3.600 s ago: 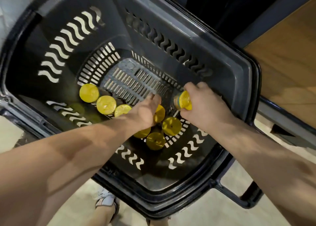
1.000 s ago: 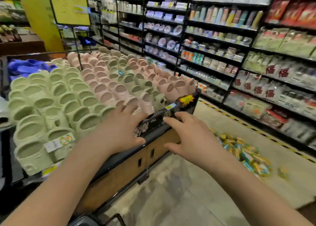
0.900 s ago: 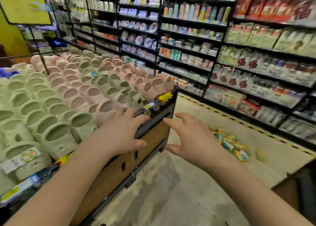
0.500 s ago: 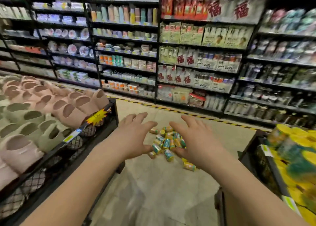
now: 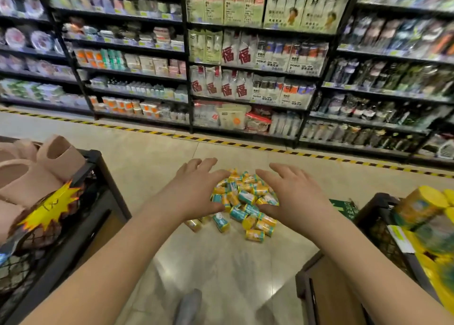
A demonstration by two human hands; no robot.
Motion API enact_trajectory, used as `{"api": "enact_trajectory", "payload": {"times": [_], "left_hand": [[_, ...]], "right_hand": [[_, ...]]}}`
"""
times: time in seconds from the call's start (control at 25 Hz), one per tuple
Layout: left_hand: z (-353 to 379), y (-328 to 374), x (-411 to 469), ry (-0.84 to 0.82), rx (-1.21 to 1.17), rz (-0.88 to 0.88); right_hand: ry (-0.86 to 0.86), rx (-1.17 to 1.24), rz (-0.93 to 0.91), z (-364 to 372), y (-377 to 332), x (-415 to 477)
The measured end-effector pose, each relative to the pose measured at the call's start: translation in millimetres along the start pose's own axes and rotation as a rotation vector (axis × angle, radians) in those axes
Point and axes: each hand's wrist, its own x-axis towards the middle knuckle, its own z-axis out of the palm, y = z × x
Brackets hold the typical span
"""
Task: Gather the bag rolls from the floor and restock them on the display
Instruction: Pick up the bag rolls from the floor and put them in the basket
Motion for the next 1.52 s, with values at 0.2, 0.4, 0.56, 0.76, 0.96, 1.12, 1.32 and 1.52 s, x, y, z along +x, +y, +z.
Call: {"api": "enact_trajectory", "payload": {"times": [0.2,0.4,0.56,0.76,0.96,1.12,1.32,1.52], "left_hand": [[23.2,-69.1,115.4,-0.085,-0.05,0.125],[42.5,-109.2,210.9,-0.173,-0.074,0.203],[63.4,-114.2,275.6,-0.247,-0.103,0.23],[99.3,-92.5,369.9,-0.294,-0.098,0.23],[172.8,-67.0,467.3,-0.35,-0.152,0.198],[276.3,-68.5,534.4,-0.435,-0.183,0.167],[449.6,-83.9,588.5,-0.494,-0.175,0.178],[620.4,-88.4,618.0,-0.532,-0.171,0.202]], "right_hand": [[-0.041,0.044,0.128,26.0,5.5,102.2],[-0.11,0.051,0.2,54.6,33.9,175.3],[-0.169,0.08,0.204,86.1,70.8,224.4],[-0.191,0.106,0.166,130.7,147.8,290.4],[-0.225,0.088,0.125,217.4,231.8,352.0],[-0.218,0.165,0.141,332.3,280.6,394.8],[-0.202,0.229,0.144,539.6,295.8,403.0],[-0.231,0.272,0.143,737.0,278.2,401.0]]}}
